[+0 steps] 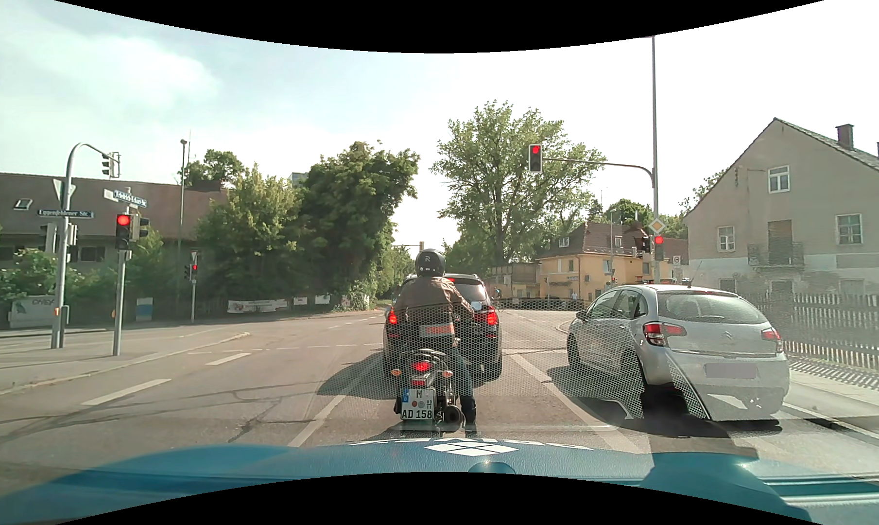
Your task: Follow the waypoints while adhering to traffic rules and regulations
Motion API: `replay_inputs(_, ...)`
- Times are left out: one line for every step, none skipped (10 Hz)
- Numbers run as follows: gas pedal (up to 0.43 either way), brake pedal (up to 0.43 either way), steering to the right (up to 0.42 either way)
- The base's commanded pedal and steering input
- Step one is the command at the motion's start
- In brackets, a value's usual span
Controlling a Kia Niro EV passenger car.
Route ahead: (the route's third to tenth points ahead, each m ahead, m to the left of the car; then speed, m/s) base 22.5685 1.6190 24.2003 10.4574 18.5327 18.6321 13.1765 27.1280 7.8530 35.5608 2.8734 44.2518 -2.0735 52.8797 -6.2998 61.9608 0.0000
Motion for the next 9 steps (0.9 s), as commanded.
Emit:
replay_inputs(0.000, 0.317, -0.011)
replay_inputs(0.000, 0.311, -0.011)
replay_inputs(0.000, 0.317, -0.010)
replay_inputs(0.000, 0.317, -0.011)
replay_inputs(0.000, 0.311, -0.011)
replay_inputs(0.000, 0.317, -0.011)
replay_inputs(0.000, 0.317, -0.011)
replay_inputs(0.000, 0.317, -0.011)
replay_inputs(0.000, 0.317, -0.011)
